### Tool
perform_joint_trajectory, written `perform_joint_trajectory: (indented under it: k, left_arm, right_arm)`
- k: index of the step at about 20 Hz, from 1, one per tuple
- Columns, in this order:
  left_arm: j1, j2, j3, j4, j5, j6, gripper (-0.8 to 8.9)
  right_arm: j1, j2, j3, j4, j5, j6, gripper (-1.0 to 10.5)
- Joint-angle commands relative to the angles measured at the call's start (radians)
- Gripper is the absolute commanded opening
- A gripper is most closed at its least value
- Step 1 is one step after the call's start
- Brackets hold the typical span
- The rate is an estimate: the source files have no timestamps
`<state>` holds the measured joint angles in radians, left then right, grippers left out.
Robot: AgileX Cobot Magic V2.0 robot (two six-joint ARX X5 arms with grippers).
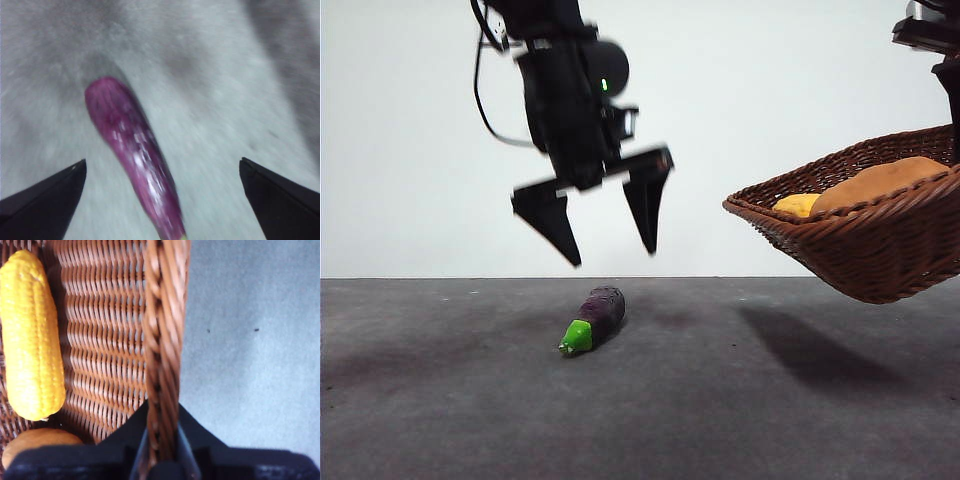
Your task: Help me put the vegetables on the table into the basket
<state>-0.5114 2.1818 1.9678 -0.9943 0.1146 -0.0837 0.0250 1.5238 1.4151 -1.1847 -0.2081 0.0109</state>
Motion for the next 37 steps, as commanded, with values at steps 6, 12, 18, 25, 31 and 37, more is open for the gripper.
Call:
perform_joint_trajectory:
  k: [6,12,18,25,31,37]
  left_arm:
    - [0.004,0.053,-0.010,0.046,-0.065,-0.049,6.86]
    - [0.016,0.093,-0.010,0.017,-0.063,-0.055,6.18]
    - [0.022,0.093,-0.010,0.016,-0.062,-0.043,1.44]
    - [0.022,0.093,-0.010,0.020,-0.055,-0.030,0.22]
    - [0.034,0.070,-0.007,-0.003,-0.050,0.024,0.22]
    - [0.068,-0.107,-0.006,-0.006,0.135,0.042,0.22]
  right_arm:
    - [-0.001,-0.001,-0.007,0.002,-0.008,-0.012,-0.2]
    - [-0.001,-0.001,-0.007,-0.002,-0.008,-0.013,-0.2]
    - [-0.001,-0.001,-0.007,-0.004,-0.008,-0.014,-0.2]
    - [-0.001,-0.001,-0.007,-0.020,-0.008,-0.015,-0.2]
    - [-0.001,-0.001,-0.007,-0.020,-0.008,-0.015,-0.2]
    - [-0.001,-0.001,-0.007,-0.016,-0.008,-0.013,-0.2]
